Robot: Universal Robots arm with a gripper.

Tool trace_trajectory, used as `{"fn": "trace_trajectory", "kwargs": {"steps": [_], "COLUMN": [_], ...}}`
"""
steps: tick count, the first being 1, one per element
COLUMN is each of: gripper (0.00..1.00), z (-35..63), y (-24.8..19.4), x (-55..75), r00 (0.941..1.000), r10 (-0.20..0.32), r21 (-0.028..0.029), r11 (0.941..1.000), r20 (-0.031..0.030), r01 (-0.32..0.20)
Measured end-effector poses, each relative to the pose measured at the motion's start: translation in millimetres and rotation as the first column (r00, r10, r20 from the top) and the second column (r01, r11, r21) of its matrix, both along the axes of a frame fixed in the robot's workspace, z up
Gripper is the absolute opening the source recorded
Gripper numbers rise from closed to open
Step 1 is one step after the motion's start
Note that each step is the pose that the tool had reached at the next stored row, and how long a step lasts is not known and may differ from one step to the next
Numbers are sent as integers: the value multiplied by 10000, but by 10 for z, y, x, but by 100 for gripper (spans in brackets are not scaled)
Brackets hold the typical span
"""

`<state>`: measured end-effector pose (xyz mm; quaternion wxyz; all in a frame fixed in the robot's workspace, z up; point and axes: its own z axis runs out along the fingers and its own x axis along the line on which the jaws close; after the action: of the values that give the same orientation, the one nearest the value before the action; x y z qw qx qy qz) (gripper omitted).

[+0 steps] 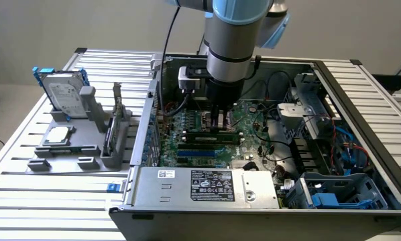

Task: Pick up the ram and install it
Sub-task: 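Press down the ram until it locks into place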

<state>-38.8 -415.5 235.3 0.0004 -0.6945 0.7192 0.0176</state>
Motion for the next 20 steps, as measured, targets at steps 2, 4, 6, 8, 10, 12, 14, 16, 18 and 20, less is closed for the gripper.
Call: {"fn": "trace_trajectory", "kwargs": {"steps": [2,4,6,8,10,12,14,16,18,20], "gripper": [11,11,11,11,11,11,11,11,11,11], "z": [-4,-9,-13,-18,-23,-26,-31,-38,-43,-49], "y": [0,2,8,17,24,25,25,26,25,26], "x": [0,0,-1,0,0,0,0,0,0,0], "r00": [10000,10000,10000,10000,10000,10000,10000,10000,10000,10000], "r10": [10,17,22,27,35,46,58,71,84,97], "r21": [-17,-30,-35,-37,-37,-42,-42,-42,-44,-43], "r11": [10000,10000,10000,10000,10000,10000,10000,10000,10000,9999], "r20": [0,-1,-1,0,1,-1,0,0,0,0], "r01": [-10,-17,-22,-27,-35,-46,-58,-71,-84,-97]}}
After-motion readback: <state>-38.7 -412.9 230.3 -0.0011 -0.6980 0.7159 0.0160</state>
